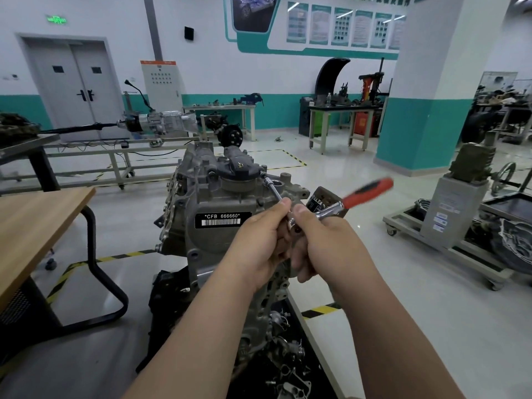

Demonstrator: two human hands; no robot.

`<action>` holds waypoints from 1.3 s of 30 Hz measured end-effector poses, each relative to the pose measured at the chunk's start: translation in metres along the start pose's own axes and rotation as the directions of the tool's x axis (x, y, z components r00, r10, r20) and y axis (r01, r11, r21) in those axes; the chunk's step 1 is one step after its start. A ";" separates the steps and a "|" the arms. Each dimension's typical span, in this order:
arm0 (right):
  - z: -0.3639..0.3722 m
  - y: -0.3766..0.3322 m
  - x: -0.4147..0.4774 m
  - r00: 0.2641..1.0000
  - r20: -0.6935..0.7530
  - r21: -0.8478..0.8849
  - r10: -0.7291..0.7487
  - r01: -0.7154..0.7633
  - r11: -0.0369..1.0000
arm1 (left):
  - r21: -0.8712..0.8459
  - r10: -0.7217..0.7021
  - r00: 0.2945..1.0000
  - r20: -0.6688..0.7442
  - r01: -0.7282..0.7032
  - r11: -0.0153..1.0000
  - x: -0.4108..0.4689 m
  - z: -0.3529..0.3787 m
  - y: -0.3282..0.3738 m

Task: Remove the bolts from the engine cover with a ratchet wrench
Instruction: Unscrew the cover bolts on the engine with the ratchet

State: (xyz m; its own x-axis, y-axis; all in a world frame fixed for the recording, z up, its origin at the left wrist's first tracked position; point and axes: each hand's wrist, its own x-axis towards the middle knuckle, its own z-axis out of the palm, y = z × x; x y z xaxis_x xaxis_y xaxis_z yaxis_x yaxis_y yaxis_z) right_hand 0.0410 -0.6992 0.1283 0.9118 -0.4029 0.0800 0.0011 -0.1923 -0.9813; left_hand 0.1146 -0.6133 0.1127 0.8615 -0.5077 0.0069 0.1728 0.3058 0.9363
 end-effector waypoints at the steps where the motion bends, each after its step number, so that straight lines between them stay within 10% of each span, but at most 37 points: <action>1: 0.004 0.002 0.000 0.998 0.030 0.135 0.054 -0.058 0.989 | 0.002 -0.001 1.000 -0.009 0.001 1.000 -0.001 0.000 0.001; 8: 0.019 0.002 -0.008 0.914 0.362 0.773 0.185 -0.405 0.488 | -0.010 -0.057 0.998 -0.011 0.056 0.998 -0.003 0.000 0.003; 15: 0.018 0.004 -0.012 0.837 0.547 0.829 0.034 -0.546 0.117 | 0.003 -0.011 1.000 -0.011 0.011 1.000 0.001 -0.005 0.004; 18: 0.020 0.005 -0.011 0.850 0.522 0.830 0.064 -0.524 0.192 | -0.005 -0.016 1.000 -0.022 0.016 1.000 0.000 -0.005 0.003; 22: 0.023 0.009 -0.006 0.931 0.310 0.730 0.192 -0.363 0.579 | -0.019 -0.032 0.999 -0.027 0.032 0.999 -0.001 -0.002 0.001; 27: 0.008 0.007 -0.003 0.998 0.000 0.121 0.061 -0.061 0.991 | -0.011 -0.007 0.999 -0.034 0.007 1.000 0.003 -0.002 -0.002; 32: -0.001 -0.008 -0.003 0.956 -0.088 -0.635 -0.281 0.164 0.755 | -0.011 -0.019 0.999 -0.048 0.019 1.000 0.004 -0.004 -0.002; 39: -0.001 -0.013 -0.002 0.926 -0.104 -0.780 -0.364 0.151 0.607 | 0.020 -0.033 0.996 -0.080 0.035 0.999 0.003 -0.003 -0.001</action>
State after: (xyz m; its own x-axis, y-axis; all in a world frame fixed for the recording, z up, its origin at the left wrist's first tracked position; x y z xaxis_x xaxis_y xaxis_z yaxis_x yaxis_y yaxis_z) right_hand 0.0387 -0.6970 0.1406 0.8009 -0.3961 0.4490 -0.1820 -0.8755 -0.4477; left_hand 0.1185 -0.6131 0.1104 0.8906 -0.4517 -0.0524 0.1932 0.2716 0.9428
